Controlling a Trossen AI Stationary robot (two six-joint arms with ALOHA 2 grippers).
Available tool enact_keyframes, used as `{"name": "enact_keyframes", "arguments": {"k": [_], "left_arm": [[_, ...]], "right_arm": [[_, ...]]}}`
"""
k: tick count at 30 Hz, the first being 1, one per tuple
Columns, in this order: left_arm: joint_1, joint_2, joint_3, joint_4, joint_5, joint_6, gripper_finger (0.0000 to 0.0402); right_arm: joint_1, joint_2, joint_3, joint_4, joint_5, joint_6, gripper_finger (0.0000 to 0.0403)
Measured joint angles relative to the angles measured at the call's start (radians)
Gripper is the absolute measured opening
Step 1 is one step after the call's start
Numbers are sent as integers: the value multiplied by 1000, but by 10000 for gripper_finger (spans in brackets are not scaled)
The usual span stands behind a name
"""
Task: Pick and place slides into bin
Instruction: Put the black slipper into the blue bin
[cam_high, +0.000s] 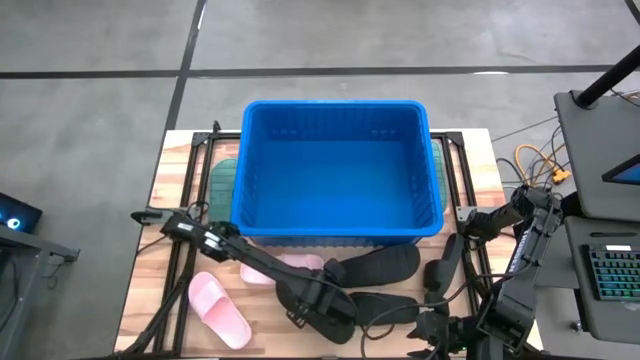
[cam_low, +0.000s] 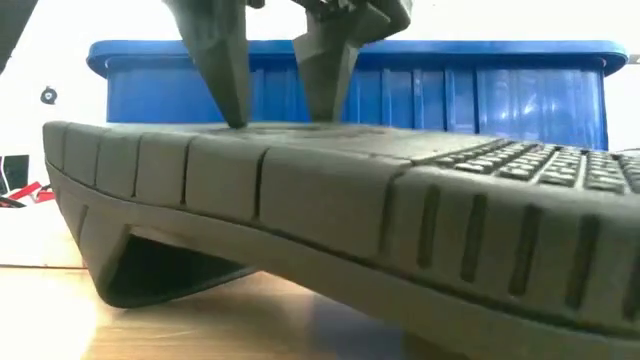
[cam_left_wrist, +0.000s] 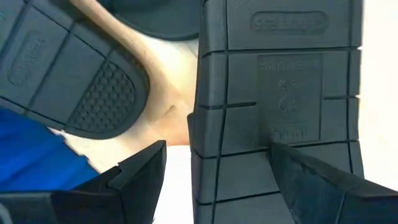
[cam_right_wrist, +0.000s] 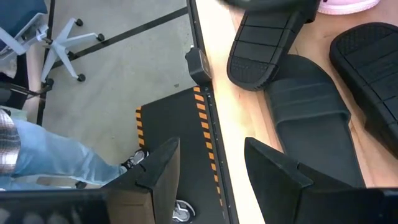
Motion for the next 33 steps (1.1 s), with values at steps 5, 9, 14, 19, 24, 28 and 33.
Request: {"name": "enact_keyframes", "arguments": {"k": [5,9,14,19,24,28,33], "left_arm": [[17,5,-4,1,51,7,270],[32,5,-23,24,116,6,270],[40,7,-62,66,158,8,270],[45,14,-103,101,212,11,270],[45,15,-144,135,223,12,270],[45,21,-188,179,202,11,270],[40,20,-248,243,123,9,264]], "right_arm": [[0,0,0,-1,0,-1,171],[0,0,0,-1,0,-11,171],[0,0,0,-1,0,-19,171],[0,0,0,-3,0,-22,171],[0,0,0,-5,0,-26,171],[0,0,0,-11,2,-26,171],[0,0,-1,-10,15,-22,171]]}}
